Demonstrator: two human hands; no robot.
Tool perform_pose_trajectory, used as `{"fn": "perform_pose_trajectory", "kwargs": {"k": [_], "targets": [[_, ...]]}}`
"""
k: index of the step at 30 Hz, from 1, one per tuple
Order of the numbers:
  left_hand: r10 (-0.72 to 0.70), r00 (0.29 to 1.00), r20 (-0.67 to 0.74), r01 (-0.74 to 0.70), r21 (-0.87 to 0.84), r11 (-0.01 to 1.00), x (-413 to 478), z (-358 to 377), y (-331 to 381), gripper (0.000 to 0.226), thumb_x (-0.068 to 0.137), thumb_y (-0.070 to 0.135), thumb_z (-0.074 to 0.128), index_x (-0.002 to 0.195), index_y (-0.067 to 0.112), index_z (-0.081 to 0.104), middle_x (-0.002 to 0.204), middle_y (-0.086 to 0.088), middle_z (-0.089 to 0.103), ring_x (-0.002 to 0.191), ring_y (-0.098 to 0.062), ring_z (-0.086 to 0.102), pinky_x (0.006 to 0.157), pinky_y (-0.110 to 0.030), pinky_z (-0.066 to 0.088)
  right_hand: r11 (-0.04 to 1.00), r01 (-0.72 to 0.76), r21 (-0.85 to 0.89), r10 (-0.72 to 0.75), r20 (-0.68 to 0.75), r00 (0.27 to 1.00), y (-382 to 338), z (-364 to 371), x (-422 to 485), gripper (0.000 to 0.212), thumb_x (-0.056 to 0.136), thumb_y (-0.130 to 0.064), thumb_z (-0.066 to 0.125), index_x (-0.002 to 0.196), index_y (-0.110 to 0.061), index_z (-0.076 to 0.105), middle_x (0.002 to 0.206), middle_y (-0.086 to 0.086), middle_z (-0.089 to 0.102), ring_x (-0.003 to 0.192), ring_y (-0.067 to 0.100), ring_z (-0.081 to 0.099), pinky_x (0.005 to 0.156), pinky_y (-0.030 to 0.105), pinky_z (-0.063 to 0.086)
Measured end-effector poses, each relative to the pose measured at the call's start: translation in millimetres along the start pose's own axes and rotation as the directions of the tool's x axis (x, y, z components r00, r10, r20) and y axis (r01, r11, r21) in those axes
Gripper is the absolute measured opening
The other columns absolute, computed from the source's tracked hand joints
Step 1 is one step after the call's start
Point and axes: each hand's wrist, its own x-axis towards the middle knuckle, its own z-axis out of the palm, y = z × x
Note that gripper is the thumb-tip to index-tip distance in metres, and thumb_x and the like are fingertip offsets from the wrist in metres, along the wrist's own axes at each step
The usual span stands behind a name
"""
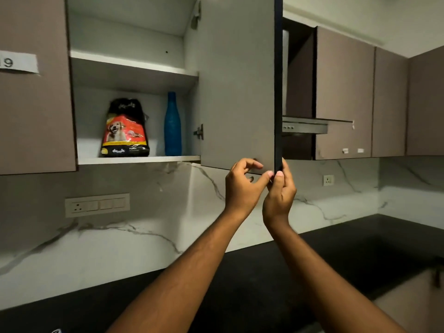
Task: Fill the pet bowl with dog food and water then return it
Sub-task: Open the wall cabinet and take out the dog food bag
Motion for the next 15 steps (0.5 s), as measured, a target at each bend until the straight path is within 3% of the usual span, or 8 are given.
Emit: {"fn": "perform_pose_trajectory", "kwargs": {"k": [2, 3, 6, 10, 13, 15], "targets": [[-0.021, 0.999, 0.03, 0.021, -0.015, 1.0, 3.3, 5.4, -1.2, 0.022, 0.08, 0.023, 0.08, 0.096, 0.019, 0.066, 0.104, 0.005, 0.068, 0.102, -0.007, 0.061, 0.088, -0.041, 0.057, 0.999, -0.029, -0.021, 0.029, 0.002, 1.0, 2.0, -6.8, 5.3, 0.051, 0.103, -0.028, 0.036, 0.149, -0.006, 0.04, 0.145, 0.011, 0.052, 0.134, 0.025, 0.052, 0.111, 0.043, 0.046], [-0.024, 0.999, 0.042, 0.025, -0.018, 1.0, 4.0, 6.5, -0.4, 0.021, 0.081, 0.023, 0.08, 0.097, 0.019, 0.066, 0.107, 0.005, 0.067, 0.105, -0.008, 0.061, 0.088, -0.041, 0.057, 0.998, -0.034, -0.047, 0.033, -0.004, 0.999, 0.7, -9.1, 6.3, 0.046, 0.106, -0.022, 0.037, 0.149, -0.007, 0.04, 0.146, 0.01, 0.05, 0.135, 0.023, 0.05, 0.112, 0.046, 0.044], [-0.011, 0.999, 0.05, 0.013, -0.05, 0.999, 5.5, 4.7, -0.5, 0.018, 0.084, 0.021, 0.076, 0.1, 0.021, 0.066, 0.109, 0.007, 0.065, 0.109, -0.01, 0.06, 0.087, -0.038, 0.058, 0.987, 0.081, -0.139, -0.093, -0.079, 0.993, -8.9, -11.5, 2.0, 0.05, 0.1, -0.022, 0.051, 0.148, -0.024, 0.036, 0.141, -0.006, 0.048, 0.13, 0.006, 0.047, 0.108, 0.036, 0.045], [0.005, 0.997, 0.071, 0.003, -0.102, 0.995, 2.9, -6.0, -1.7, 0.018, 0.091, 0.014, 0.068, 0.107, 0.022, 0.064, 0.112, 0.007, 0.066, 0.111, -0.01, 0.061, 0.089, -0.034, 0.058, 0.935, 0.289, -0.208, -0.322, -0.146, 0.936, -17.4, 1.0, -18.5, 0.052, 0.088, -0.028, 0.059, 0.136, -0.027, 0.038, 0.134, -0.005, 0.049, 0.12, 0.006, 0.049, 0.1, 0.034, 0.043], [0.028, 0.998, 0.059, -0.023, -0.095, 0.995, 1.7, -23.8, -10.8, 0.021, 0.093, 0.013, 0.064, 0.112, 0.021, 0.063, 0.114, 0.006, 0.066, 0.111, -0.009, 0.062, 0.09, -0.03, 0.057, 0.942, 0.315, -0.112, -0.324, -0.068, 0.944, -15.6, 21.0, -34.8, 0.045, 0.09, -0.022, 0.052, 0.133, -0.024, 0.041, 0.13, 0.0, 0.053, 0.117, 0.014, 0.053, 0.097, 0.022, 0.041], [0.046, 0.999, 0.03, -0.044, -0.049, 0.998, 3.1, -43.0, -21.0, 0.023, 0.093, 0.012, 0.064, 0.116, 0.019, 0.063, 0.113, 0.01, 0.065, 0.107, -0.005, 0.062, 0.089, -0.025, 0.056, 0.96, 0.276, -0.053, -0.277, -0.01, 0.961, -8.4, 39.1, -45.2, 0.044, 0.092, -0.017, 0.049, 0.134, -0.023, 0.041, 0.131, 0.002, 0.054, 0.12, 0.018, 0.053, 0.099, 0.028, 0.043]]}}
